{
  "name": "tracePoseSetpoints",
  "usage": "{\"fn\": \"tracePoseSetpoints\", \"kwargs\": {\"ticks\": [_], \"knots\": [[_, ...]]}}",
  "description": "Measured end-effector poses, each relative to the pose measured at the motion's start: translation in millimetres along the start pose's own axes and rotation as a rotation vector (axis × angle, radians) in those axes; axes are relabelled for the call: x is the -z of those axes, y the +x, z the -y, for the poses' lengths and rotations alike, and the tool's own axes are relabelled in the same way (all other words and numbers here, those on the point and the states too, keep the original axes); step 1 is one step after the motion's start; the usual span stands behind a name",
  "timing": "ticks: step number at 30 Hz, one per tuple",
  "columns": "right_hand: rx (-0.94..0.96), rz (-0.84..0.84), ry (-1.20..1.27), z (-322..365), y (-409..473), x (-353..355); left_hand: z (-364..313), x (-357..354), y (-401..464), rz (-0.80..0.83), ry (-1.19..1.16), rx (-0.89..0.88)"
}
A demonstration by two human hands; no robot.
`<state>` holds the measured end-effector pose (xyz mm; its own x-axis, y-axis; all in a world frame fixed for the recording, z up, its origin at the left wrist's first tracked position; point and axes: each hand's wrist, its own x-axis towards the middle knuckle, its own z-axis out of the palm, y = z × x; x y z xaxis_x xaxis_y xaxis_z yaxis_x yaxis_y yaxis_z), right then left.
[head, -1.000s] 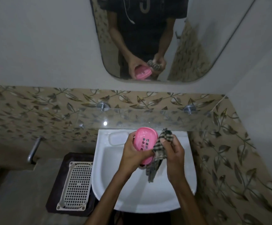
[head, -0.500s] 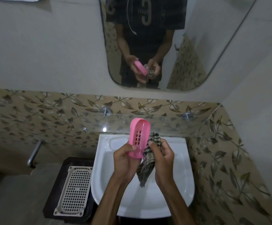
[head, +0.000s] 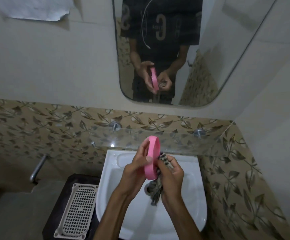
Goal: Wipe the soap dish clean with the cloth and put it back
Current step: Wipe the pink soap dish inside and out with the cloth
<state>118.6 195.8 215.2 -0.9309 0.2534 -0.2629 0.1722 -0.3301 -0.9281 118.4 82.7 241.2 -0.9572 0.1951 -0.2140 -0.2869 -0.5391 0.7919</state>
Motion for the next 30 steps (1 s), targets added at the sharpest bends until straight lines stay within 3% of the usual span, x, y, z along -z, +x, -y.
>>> {"fn": "tracePoseSetpoints", "kwargs": {"ticks": [4,7,9,11,13,15,23,30], "knots": [[-0.101,0.028,0.13,5.9,-5.4,-4.6,7.5,6.3,-1.9,0.201,0.276,-0.13],[-0.058,0.074,0.108,13.7,-12.5,-7.2,5.5,6.9,0.0,0.166,0.334,-0.141],[0.002,0.088,0.042,17.2,-17.2,-9.0,7.0,3.2,0.5,0.074,0.242,-0.135],[0.094,0.085,-0.076,19.9,-18.8,-7.2,6.4,-0.5,-1.4,-0.045,-0.03,-0.126],[0.187,0.092,-0.171,23.2,-17.2,-1.9,5.4,2.5,-2.2,-0.07,-0.301,-0.16],[0.302,0.081,-0.285,28.1,-14.3,4.3,0.9,6.2,-2.7,-0.072,-0.424,-0.192],[0.603,0.155,-0.707,11.8,-0.4,13.6,-0.8,9.7,-5.8,-0.01,-0.427,-0.153],[0.661,0.248,-0.886,10.8,-0.1,22.0,-3.7,5.6,-5.6,-0.097,-0.446,-0.114]]}}
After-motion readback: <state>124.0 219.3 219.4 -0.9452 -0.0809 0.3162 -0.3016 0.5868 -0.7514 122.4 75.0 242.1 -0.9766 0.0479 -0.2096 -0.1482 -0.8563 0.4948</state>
